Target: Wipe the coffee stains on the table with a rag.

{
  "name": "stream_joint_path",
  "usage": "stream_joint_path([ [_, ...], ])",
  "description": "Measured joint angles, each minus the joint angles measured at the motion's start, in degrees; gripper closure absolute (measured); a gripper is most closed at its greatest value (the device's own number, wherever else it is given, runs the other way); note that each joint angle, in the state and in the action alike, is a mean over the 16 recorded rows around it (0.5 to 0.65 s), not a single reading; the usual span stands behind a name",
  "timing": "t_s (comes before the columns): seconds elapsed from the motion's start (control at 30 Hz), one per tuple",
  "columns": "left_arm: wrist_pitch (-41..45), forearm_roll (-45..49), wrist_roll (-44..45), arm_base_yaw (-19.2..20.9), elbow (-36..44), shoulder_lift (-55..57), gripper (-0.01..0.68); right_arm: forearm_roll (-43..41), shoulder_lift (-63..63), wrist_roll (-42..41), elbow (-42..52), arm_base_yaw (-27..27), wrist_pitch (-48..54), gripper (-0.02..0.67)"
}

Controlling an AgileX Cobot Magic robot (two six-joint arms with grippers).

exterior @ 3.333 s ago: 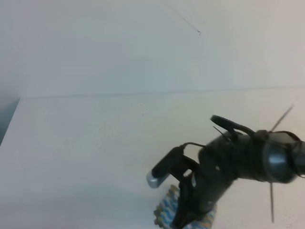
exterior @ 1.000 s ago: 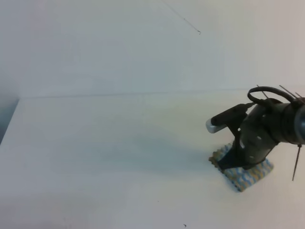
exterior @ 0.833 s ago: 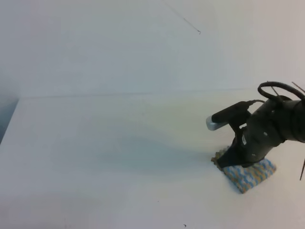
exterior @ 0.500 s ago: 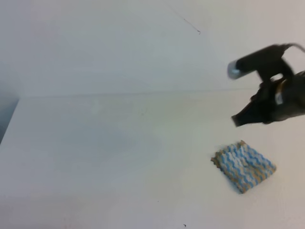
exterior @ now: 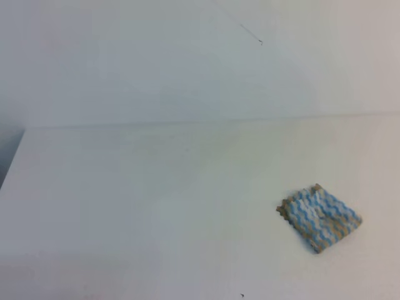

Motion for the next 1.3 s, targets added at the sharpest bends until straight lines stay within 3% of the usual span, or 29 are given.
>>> stream_joint_path([
  [0.3,0.0,0.0,0.0,0.0,0.0,0.0,0.673,1.5,-19.2,0.8,10.8,0.0,2.9,0.650],
  [0.8,0.0,0.0,0.0,0.0,0.0,0.0,0.673,10.4,-44.9,-0.1,38.5,0.0,-11.2,0.650],
  [1.3,0.0,0.0,0.0,0.0,0.0,0.0,0.673,11.1,-48.4,-0.4,43.4,0.0,-13.1,0.650],
])
